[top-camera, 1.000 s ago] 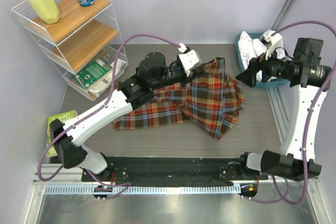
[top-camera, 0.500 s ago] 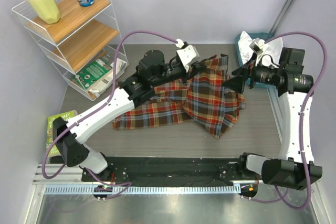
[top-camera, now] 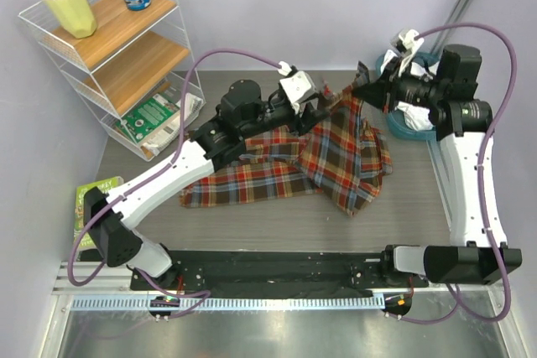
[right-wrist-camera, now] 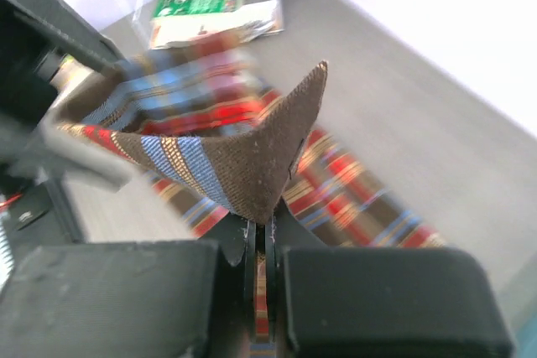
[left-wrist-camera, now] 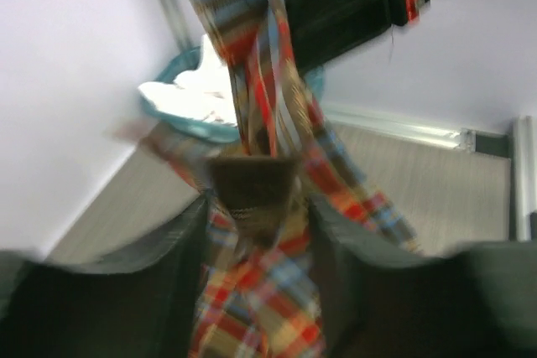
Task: Fold and stack the long sleeve shirts
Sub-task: Fold the shirt
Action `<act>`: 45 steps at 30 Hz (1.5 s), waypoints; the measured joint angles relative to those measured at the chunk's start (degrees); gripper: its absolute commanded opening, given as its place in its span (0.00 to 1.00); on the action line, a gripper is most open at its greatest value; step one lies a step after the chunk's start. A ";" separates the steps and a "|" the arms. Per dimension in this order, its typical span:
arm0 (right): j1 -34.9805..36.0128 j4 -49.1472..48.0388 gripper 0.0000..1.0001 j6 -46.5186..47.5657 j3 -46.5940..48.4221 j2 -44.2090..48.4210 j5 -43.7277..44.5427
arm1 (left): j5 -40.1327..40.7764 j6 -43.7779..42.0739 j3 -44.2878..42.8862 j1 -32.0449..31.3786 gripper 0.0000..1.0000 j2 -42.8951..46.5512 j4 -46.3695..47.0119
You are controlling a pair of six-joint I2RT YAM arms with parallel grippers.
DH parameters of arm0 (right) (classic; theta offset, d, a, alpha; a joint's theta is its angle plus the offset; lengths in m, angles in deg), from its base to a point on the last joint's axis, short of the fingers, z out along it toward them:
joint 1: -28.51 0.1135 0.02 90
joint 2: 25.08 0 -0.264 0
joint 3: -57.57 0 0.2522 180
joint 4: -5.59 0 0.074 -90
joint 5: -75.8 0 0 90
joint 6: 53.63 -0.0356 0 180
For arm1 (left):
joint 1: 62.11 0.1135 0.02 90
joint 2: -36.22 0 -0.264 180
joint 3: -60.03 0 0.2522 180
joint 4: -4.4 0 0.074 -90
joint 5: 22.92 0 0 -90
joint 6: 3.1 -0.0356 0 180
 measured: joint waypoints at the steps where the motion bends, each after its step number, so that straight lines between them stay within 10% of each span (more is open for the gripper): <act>1: 0.15 -0.61 0.01 0.02 1.92 -1.55 0.76 | 0.52 0.26 0.61 0.37 0.78 0.50 -0.26; 20: 13.81 4.94 0.01 22.91 21.09 -25.73 14.01 | 1.03 1.42 19.04 24.20 0.85 20.17 -14.43; 45: 23.30 7.67 0.01 27.36 12.28 -15.91 15.89 | -23.98 -10.58 0.46 14.93 0.92 -2.01 -8.70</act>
